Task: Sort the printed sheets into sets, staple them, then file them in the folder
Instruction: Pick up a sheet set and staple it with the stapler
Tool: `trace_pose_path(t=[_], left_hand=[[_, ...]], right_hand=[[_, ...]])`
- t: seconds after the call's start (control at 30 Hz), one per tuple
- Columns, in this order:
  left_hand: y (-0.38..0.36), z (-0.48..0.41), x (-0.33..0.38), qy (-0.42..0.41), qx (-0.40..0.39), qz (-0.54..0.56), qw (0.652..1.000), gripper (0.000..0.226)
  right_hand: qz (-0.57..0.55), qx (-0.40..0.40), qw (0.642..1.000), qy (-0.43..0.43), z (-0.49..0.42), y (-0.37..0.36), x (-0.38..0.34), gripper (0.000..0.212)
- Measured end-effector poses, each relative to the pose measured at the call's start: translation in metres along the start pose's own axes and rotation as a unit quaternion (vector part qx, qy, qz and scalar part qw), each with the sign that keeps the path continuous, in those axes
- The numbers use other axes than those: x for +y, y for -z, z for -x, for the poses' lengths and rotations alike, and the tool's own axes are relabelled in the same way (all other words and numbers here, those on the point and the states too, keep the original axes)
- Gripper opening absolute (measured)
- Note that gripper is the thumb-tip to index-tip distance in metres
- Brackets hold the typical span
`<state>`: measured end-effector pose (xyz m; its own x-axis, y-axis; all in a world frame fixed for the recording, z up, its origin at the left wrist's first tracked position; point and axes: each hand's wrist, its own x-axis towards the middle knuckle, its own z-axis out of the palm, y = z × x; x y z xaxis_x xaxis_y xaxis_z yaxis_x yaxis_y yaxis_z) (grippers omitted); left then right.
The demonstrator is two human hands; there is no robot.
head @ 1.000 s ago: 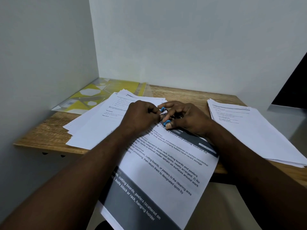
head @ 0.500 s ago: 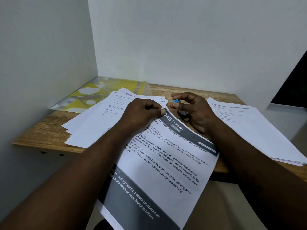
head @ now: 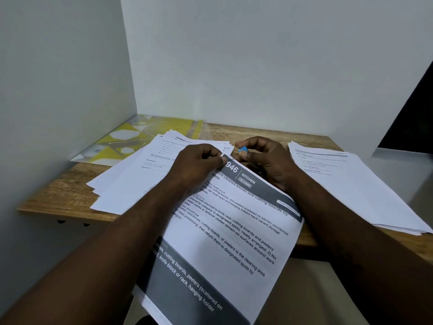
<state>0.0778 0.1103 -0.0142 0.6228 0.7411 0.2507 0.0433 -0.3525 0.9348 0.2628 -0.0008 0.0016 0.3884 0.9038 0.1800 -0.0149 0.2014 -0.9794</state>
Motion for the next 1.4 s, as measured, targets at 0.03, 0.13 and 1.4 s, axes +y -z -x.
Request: trace_pose_path(t=[0.03, 0.13, 1.4], left_hand=[[0.0, -0.001, -0.001, -0.001, 0.0, 0.004, 1.0, 0.016], [0.0, -0.002, -0.002, 0.003, -0.003, 0.011, 1.0, 0.014], [-0.004, 0.001, 0.003, -0.012, 0.0, -0.054, 0.998, 0.031]], right_hand=[[0.003, -0.003, 1.0, -0.003, 0.0, 0.0, 0.0, 0.014], [0.007, -0.006, 1.0, -0.003, -0.003, 0.001, 0.003, 0.014], [0.18, 0.095, 0.979, 0.015, -0.002, 0.024, -0.004, 0.01]])
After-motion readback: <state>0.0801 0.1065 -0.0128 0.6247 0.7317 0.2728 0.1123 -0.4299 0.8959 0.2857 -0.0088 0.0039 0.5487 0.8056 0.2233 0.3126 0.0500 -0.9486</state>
